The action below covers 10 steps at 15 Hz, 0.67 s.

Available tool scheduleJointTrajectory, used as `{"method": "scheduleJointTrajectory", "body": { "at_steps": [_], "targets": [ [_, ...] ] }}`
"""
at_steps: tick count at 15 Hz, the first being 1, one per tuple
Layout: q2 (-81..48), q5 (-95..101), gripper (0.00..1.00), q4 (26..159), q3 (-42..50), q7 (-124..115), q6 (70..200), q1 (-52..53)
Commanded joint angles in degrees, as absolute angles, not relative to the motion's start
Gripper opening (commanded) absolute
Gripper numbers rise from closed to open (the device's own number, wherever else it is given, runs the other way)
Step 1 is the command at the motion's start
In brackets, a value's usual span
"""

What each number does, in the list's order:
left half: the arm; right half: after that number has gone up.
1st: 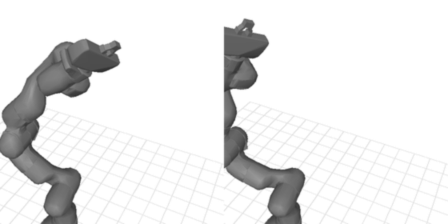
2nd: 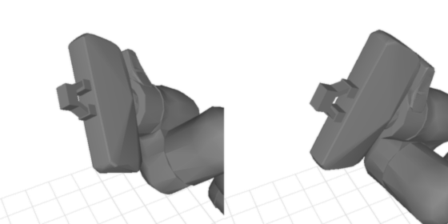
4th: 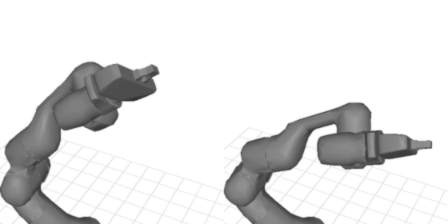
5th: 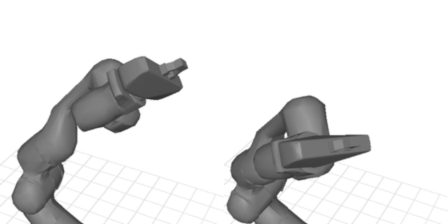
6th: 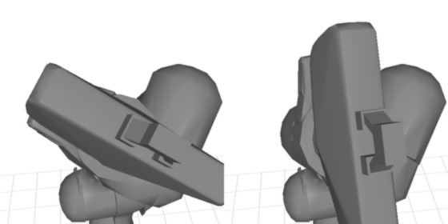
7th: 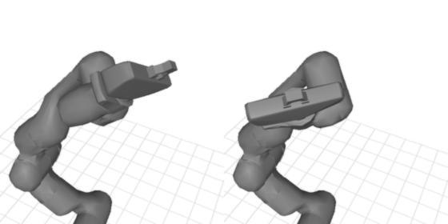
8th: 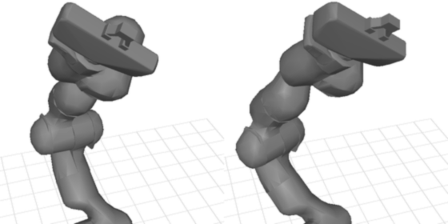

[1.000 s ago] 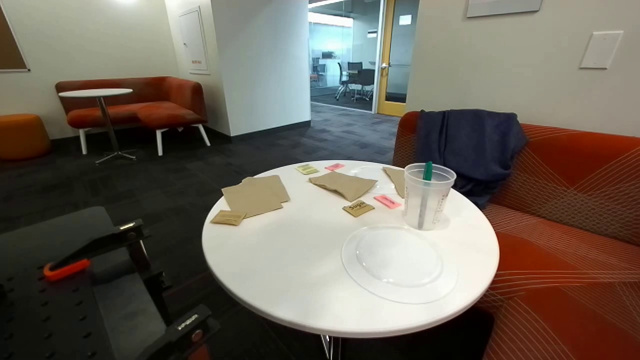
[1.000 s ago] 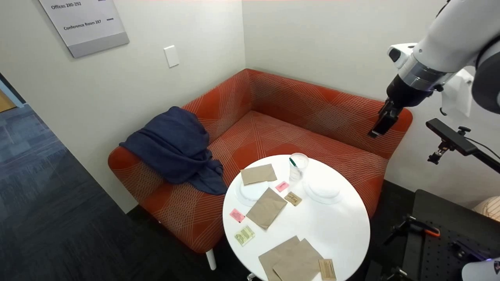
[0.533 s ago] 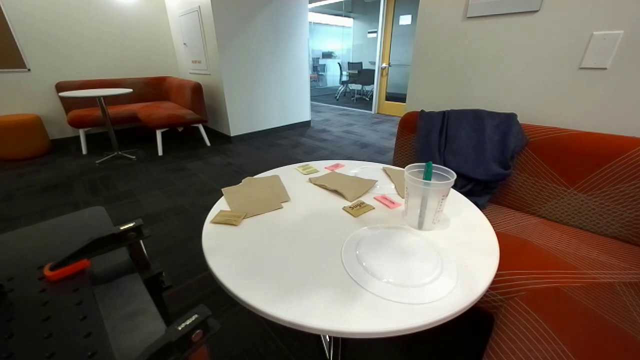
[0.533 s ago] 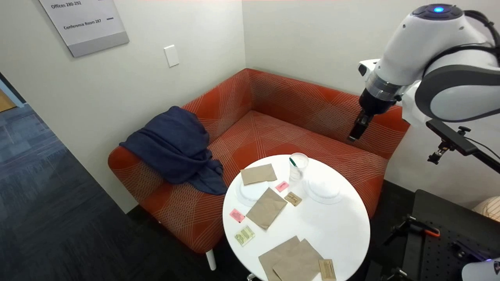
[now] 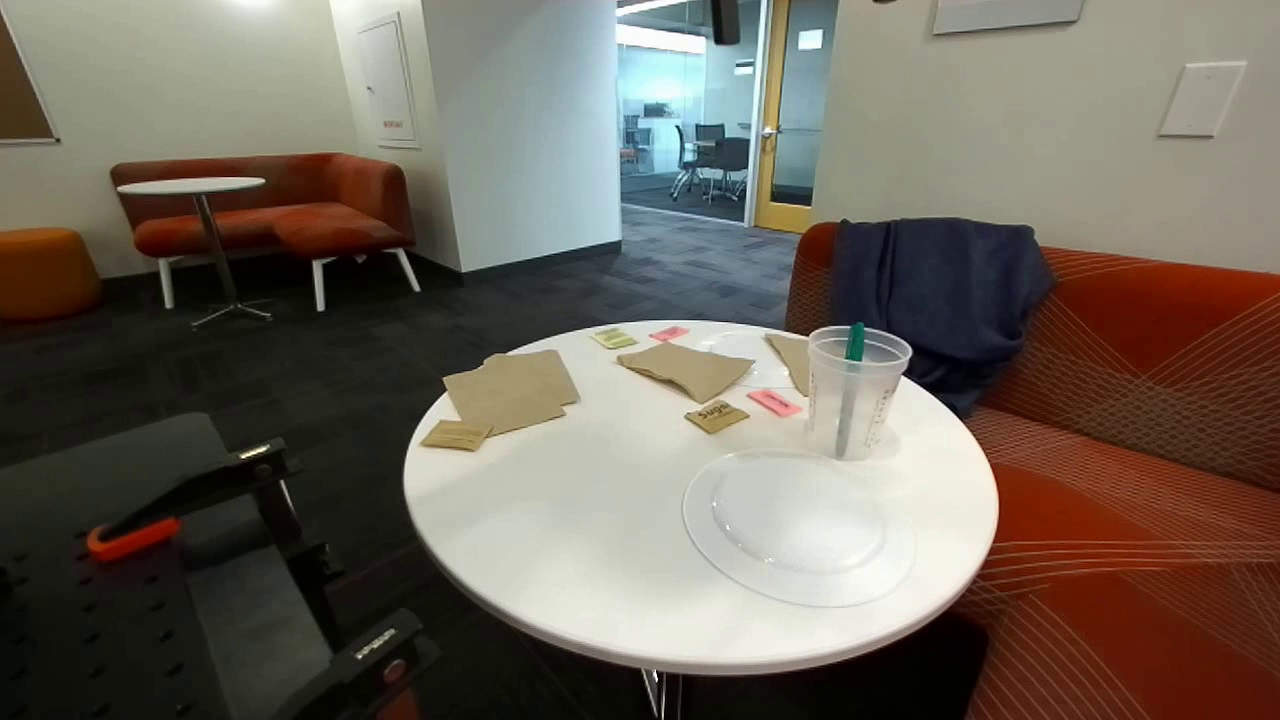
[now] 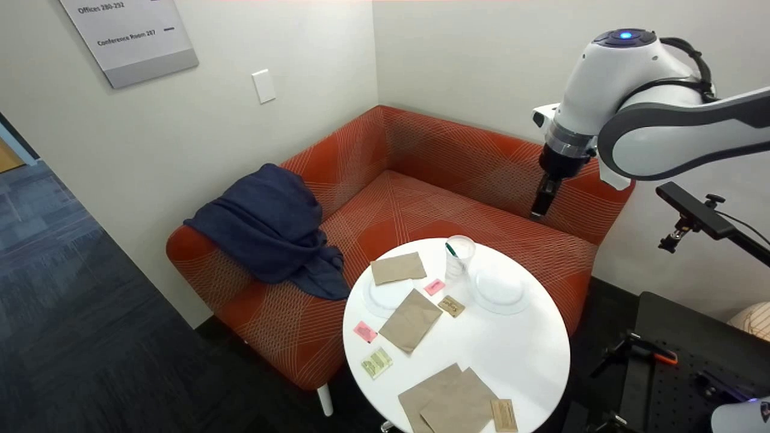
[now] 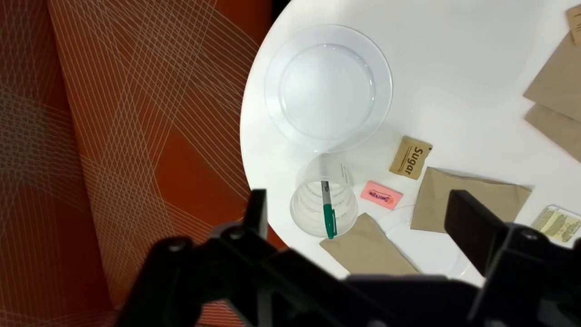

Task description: Remove the marker from the cup and place it on the table

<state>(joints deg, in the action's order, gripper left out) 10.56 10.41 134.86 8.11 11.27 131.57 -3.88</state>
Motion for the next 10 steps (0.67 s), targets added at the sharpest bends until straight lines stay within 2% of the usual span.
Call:
{"method": "scheduleJointTrajectory", "body": {
  "at_steps": [1,10],
  "targets": [
    [10.0,10.2,1.0,134.6,7.6,11.4,131.8,-4.7],
    [8.7,10.2,1.0,134.8,7.8,12.6,134.1,-4.7]
  ]
}}
